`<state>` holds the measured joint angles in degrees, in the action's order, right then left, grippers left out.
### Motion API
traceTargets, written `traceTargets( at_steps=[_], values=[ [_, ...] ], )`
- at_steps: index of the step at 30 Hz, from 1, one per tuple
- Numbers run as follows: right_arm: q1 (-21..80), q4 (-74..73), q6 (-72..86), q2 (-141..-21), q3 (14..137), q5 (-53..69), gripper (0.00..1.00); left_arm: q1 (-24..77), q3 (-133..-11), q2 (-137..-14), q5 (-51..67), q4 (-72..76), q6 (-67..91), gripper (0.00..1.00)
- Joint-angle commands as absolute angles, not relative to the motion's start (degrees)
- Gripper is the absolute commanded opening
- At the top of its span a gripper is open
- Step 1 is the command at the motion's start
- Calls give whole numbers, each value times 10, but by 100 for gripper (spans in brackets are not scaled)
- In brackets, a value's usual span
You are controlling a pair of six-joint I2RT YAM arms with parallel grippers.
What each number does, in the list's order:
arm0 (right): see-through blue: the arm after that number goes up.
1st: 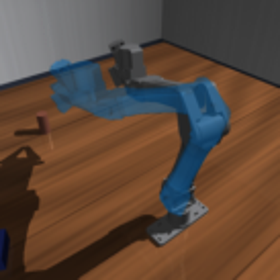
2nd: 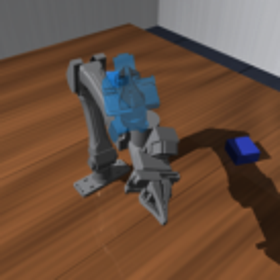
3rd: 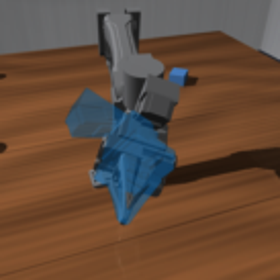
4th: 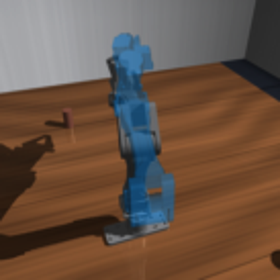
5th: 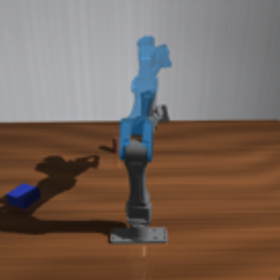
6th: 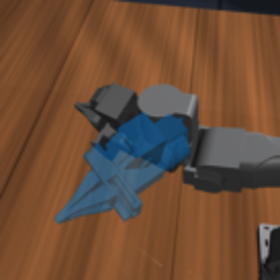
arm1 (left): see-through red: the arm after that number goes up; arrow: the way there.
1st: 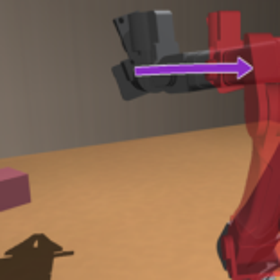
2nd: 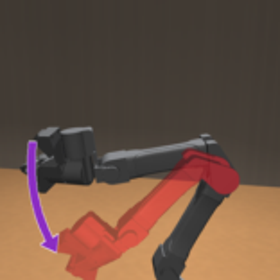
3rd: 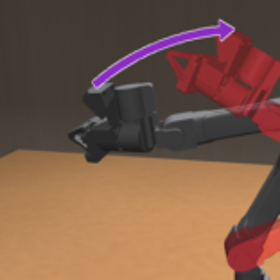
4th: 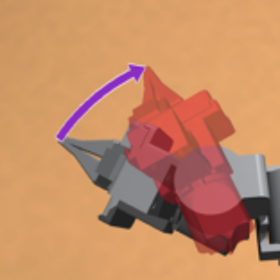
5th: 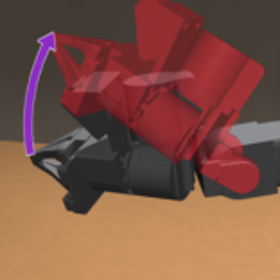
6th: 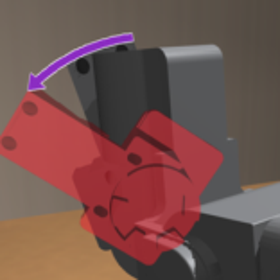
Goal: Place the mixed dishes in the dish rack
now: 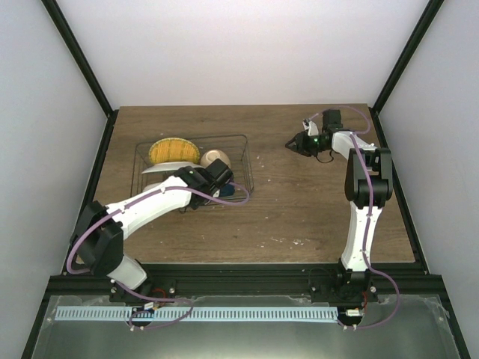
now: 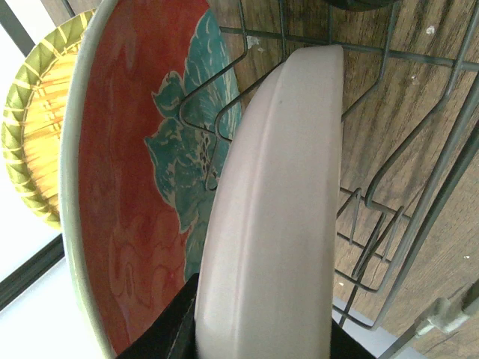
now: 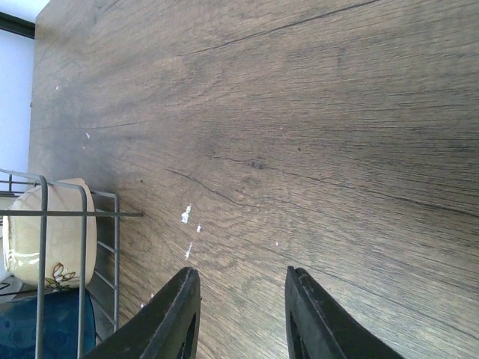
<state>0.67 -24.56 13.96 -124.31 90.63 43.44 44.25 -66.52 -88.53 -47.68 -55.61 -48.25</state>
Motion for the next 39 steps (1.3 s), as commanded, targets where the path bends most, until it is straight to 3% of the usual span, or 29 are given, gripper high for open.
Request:
traceTargets(
  at_steps=[1,6,16,23,26,39],
  values=[
    [3,-241,128,-1228,907,440,34,441,-662,-896,-480,-489,-455,7],
    [3,-253,116,-1232,920,434,36,442,-669,-910,-487,-489,-453,18],
    [3,-280,98,-1247,960,428,40,442,-700,-931,-486,-521,-421,57],
    [3,-285,93,-1246,961,423,40,442,-712,-940,-489,-526,-417,68],
    [3,-286,92,-1246,961,421,41,445,-725,-937,-485,-541,-406,98],
    [3,-291,92,-1263,982,427,41,467,-753,-925,-476,-594,-352,100]
  ],
)
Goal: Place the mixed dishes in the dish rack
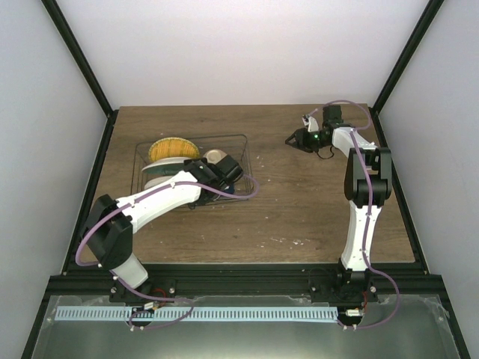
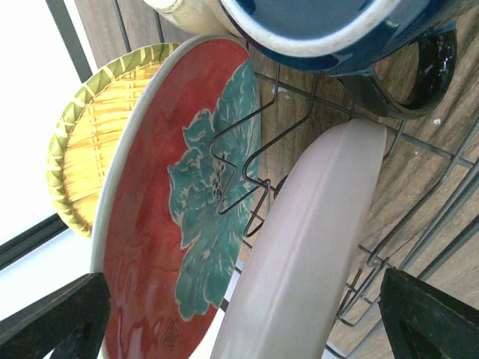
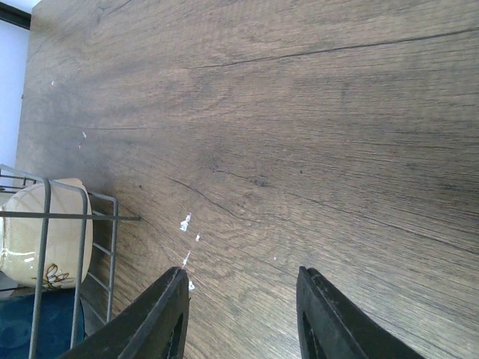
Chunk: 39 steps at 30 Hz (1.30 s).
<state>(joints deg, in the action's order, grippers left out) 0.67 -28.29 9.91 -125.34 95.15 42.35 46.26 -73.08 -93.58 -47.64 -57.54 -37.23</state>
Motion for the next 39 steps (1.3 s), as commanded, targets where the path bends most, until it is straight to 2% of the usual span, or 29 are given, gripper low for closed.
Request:
traceTargets(
  at_steps=[1,11,16,18,23,28,34,39],
  values=[
    [3,-292,92,-1263,982,426,41,469,-757,-924,-471,-598,-351,100],
    [3,-301,88,-1247,991,417,42,490,-814,-910,-412,-577,-349,100],
    [3,-311,85,-1234,1000,392,45,490,-838,-902,-400,-468,-376,100],
    [3,-314,85,-1233,1009,387,50,484,-850,-901,-400,-409,-375,100],
    [2,-316,87,-1226,1023,372,74,430,-936,-919,-300,-377,-289,100],
    [2,-328,78,-1220,1039,336,97,326,-1001,-940,-191,-351,-208,100],
    [-1,-340,67,-1207,1052,286,100,184,-1049,-972,-45,-345,-111,100],
    [-14,-339,72,-1198,1051,272,100,82,-1015,-983,60,-310,-36,100]
  ],
)
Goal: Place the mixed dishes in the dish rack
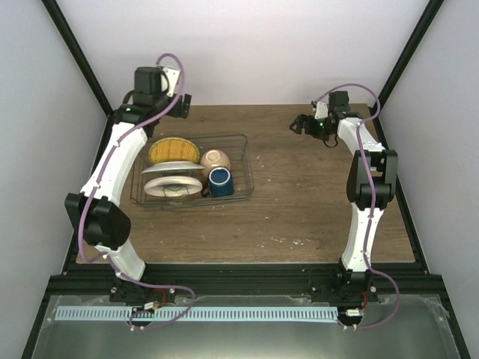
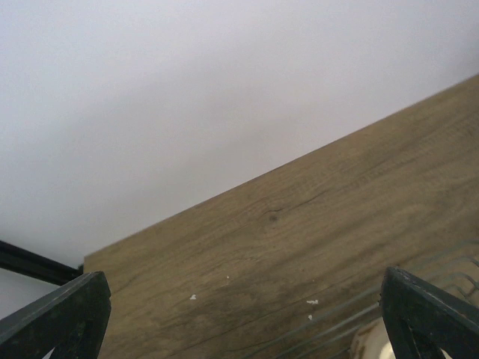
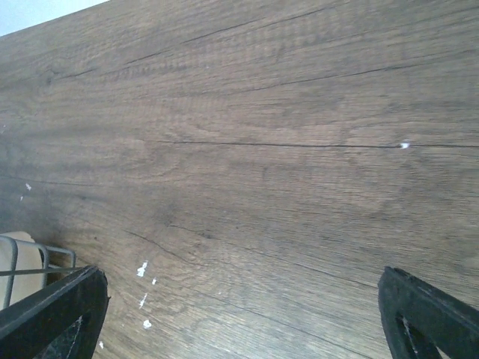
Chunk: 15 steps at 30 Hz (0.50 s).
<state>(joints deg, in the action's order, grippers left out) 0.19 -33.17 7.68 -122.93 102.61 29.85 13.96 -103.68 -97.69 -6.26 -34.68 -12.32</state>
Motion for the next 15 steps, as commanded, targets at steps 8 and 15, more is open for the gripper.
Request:
traceTargets(
  at_steps=[8,15],
  values=[
    [-39,-337,80,-1196,1046,249,100,-13,-946,-1000,139,-227,35,100],
    [-70,-343,88,-1204,1073,231,100,-82,-960,-1035,160,-209,74,100]
  ],
)
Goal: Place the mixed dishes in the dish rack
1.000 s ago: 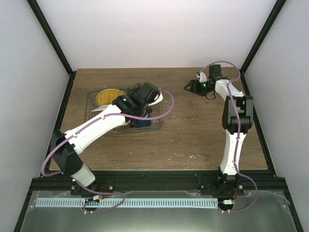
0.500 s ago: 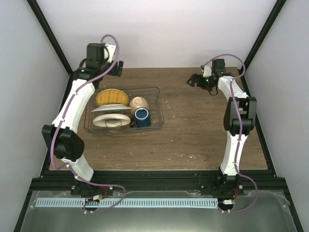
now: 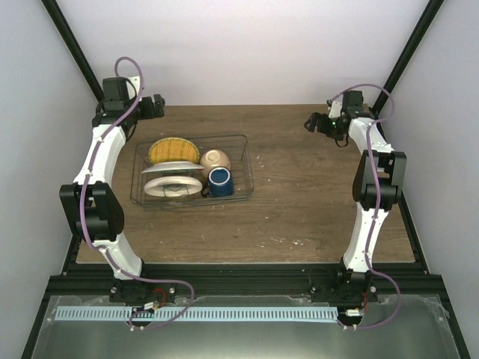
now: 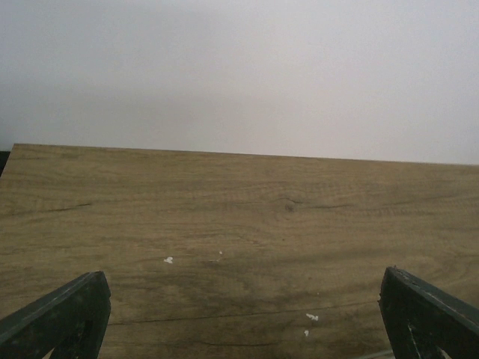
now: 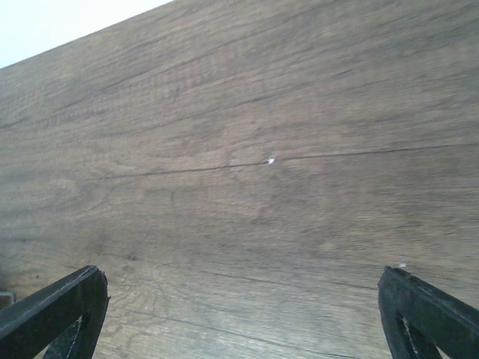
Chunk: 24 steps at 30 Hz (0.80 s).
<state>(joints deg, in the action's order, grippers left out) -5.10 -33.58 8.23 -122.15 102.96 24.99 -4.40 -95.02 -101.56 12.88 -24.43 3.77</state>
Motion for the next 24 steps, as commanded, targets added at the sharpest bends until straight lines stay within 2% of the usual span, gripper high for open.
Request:
traceTargets(
  at_steps=[1,10,24],
  values=[
    [-74,-344,90,-1206,1077,227,100,-90,-966,-1043,162,-212,77,100],
    [-99,-360,92,-1231,1109,212,100,-109,-1010,-1106,139,-251,74,100],
    [-107,-360,95,-1246,1123,213,100,-123,-980,-1093,134,-227,67,100]
  ],
)
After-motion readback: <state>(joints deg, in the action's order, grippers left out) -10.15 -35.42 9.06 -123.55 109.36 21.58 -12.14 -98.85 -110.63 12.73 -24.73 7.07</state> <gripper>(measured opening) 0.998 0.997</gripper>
